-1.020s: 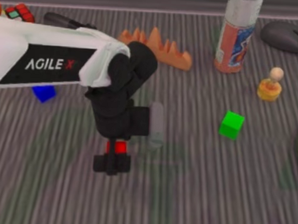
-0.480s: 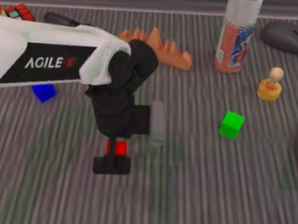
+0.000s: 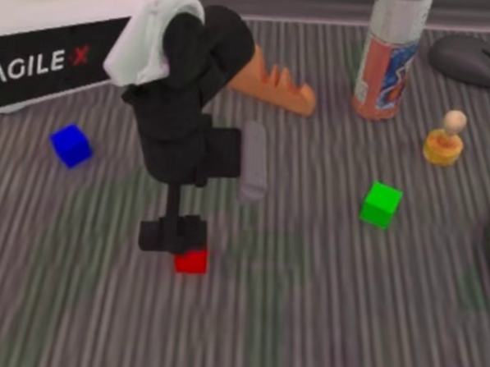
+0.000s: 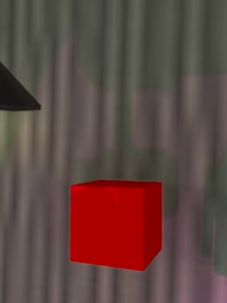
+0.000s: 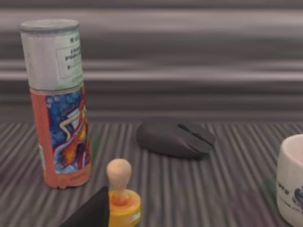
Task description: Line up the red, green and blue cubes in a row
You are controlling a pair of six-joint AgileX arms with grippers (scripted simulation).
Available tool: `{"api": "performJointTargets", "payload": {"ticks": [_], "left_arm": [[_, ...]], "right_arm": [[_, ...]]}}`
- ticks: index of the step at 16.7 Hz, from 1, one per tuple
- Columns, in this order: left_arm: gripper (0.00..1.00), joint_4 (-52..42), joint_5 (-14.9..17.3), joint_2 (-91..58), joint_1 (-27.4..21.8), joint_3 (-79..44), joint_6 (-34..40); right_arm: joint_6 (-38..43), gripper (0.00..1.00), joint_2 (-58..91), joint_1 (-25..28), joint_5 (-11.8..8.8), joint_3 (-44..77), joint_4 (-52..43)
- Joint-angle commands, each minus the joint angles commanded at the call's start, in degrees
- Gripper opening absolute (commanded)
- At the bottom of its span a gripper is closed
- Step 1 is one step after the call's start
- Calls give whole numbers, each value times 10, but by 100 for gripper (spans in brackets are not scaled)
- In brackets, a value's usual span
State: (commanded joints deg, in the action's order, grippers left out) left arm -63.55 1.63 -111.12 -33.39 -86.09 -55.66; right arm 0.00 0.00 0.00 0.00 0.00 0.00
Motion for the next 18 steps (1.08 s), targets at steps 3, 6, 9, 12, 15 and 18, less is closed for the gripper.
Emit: {"api": "performJointTargets", "payload": {"ticks": [3, 6, 9, 12, 15, 18], "left_arm": [[100, 1, 0, -2, -3, 1, 0], [100, 12, -1, 13, 4, 16, 6], [100, 51, -4, 77, 34, 75, 34], [100, 112, -8, 189, 81, 167, 84], [100, 188, -13, 340, 136, 285, 151], [100, 274, -18, 509, 193, 420, 230]], "right_arm": [[0, 100, 0, 0, 0, 0, 0], [-7, 100, 17, 5, -1, 17, -12], [-36, 100, 88, 23, -3, 88, -59], [-80, 100, 212, 47, -3, 203, -132], [-134, 100, 387, 77, -2, 344, -225], [-193, 100, 590, 108, -1, 492, -328]]}}
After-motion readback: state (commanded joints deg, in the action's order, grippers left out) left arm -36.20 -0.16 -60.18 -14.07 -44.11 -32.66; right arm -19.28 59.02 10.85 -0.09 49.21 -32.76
